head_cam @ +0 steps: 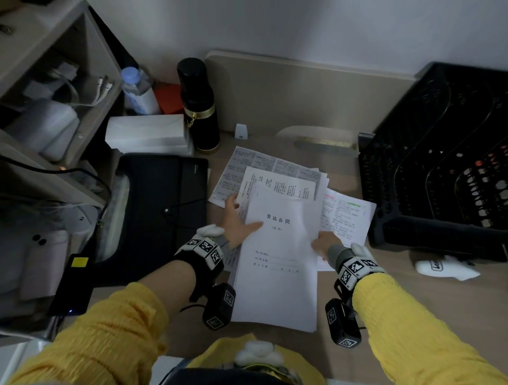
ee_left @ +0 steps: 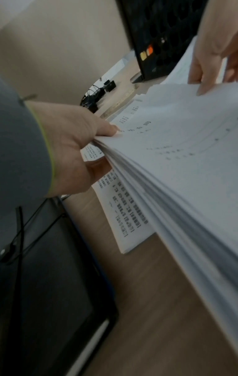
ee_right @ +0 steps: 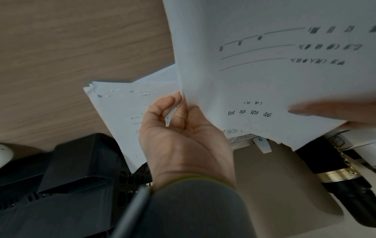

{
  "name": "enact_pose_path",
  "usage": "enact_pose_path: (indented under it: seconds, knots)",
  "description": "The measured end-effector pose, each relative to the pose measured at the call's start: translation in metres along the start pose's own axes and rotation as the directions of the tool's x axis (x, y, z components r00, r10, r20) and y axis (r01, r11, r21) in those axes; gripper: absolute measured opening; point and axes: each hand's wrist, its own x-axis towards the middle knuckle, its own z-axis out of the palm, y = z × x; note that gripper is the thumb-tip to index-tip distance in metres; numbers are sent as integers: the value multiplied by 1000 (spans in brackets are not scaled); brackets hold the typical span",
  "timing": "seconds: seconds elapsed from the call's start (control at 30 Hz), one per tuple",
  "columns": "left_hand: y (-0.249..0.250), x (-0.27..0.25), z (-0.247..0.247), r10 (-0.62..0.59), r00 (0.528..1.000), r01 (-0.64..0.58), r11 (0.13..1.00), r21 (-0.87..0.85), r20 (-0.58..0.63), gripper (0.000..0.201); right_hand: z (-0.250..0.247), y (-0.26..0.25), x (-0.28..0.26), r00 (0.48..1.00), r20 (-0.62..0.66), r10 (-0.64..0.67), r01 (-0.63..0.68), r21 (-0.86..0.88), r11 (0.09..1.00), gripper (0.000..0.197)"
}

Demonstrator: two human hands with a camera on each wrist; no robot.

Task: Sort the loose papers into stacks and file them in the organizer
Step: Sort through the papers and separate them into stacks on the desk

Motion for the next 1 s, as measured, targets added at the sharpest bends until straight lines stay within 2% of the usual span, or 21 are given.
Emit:
enact_pose_path:
  seconds: [0.07,0.13,0.2,0.27,0.37,0.43,0.5,0.57,0.6,0.67,0.8,0.93,1.0]
  knots:
    - [2,1,1,-169,983,173,983,-57,70,87,-1,1,-1,1000,5,1,-1,31,1000,38]
    - [5,-1,0,-278,930,295,955,-38,241,63,-2,0,-3,1000,20,-13,12,60,998,34]
    - [2,-2,-1,-284,904,266,959,100,320,50,-2,0,-6,999,26,-30,28,93,995,32]
    - [-2,-4,-2,-244,924,198,964,176,295,45,-4,0,-10,999,20,-38,35,126,991,29]
    - [0,-8,-5,-158,946,143,987,73,282,40,-5,2,-14,998,-21,-51,55,222,974,17]
    - [4,-11,-9,-118,955,127,992,-15,271,39,-4,2,-16,989,-109,-95,122,276,953,13]
    - [10,-12,-13,-89,960,119,988,-101,267,40,-5,0,-19,965,-224,-132,200,315,928,33]
    - [19,-17,-20,-55,967,102,979,-178,250,44,-7,-4,-28,943,-293,-156,276,433,858,57]
    - [25,-20,-23,-42,970,93,974,-205,241,52,-10,-8,-33,938,-302,-172,310,505,806,61]
    - [37,-22,-30,-13,972,74,965,-250,236,60,-18,-13,-41,929,-296,-222,361,593,720,53]
    - [63,-28,-42,87,985,-34,944,-328,148,35,-38,-25,-65,845,-422,-328,532,607,590,22]
    - [85,-33,-44,190,980,-147,893,-426,61,34,-51,-41,-85,745,-573,-342,664,587,463,22]
    - [92,-35,-43,227,973,-185,876,-446,40,32,-52,-47,-93,734,-581,-352,679,622,389,26]
